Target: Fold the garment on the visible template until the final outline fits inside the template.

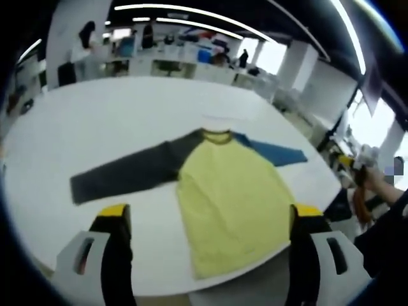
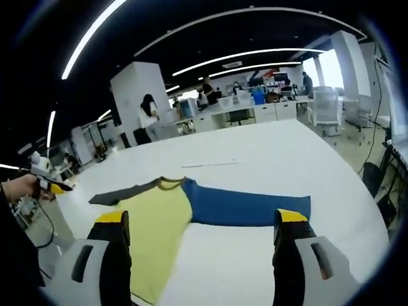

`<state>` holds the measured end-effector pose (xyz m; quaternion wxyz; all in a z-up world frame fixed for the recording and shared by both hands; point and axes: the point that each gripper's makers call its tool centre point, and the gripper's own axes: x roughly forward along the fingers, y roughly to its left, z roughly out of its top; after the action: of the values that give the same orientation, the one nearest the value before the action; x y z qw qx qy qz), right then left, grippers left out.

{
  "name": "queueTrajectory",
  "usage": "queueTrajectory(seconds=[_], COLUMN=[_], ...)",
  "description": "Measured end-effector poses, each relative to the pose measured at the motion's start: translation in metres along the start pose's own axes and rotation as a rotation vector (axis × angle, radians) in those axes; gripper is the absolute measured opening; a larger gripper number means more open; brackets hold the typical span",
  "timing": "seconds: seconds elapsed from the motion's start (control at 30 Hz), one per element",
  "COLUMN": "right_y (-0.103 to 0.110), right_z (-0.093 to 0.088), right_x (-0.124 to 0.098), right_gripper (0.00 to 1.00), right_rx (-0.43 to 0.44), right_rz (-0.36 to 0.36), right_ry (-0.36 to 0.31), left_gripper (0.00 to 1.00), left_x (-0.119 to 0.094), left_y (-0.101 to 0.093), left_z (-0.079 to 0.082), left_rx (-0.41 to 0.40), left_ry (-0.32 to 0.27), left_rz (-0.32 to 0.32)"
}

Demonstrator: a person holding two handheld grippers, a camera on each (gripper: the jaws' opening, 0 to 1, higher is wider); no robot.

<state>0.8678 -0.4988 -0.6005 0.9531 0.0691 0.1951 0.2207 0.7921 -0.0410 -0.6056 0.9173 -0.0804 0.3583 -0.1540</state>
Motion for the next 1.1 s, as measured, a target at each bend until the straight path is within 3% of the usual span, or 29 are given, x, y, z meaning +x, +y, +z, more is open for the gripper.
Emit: queueTrajectory(seconds=[0.4, 0.67, 1.1], right_y=[-0.049, -0.089, -0.142], right_z=[-0.001, -0.014, -0.035], right_x=[0.026, 0.042, 0.065], right_gripper=[0.91, 0.85, 0.67], right_rx=[0.007, 0.032, 0.073], right_rz=[-0.046, -0.104, -0.192], right_ry=[0.020, 0.063, 0.115], left_gripper=[1.00, 1.00, 0.99], left_x=[0.023, 0.040, 0.053], left_y=[-0.002, -0.007, -0.007], left_z=[-0.001, -0.001, -0.005], left_rx=[0.007, 0.015, 0.011], left_ry=[0.055, 0.084, 0.113], left_rz=[0.002, -0.014, -0.017])
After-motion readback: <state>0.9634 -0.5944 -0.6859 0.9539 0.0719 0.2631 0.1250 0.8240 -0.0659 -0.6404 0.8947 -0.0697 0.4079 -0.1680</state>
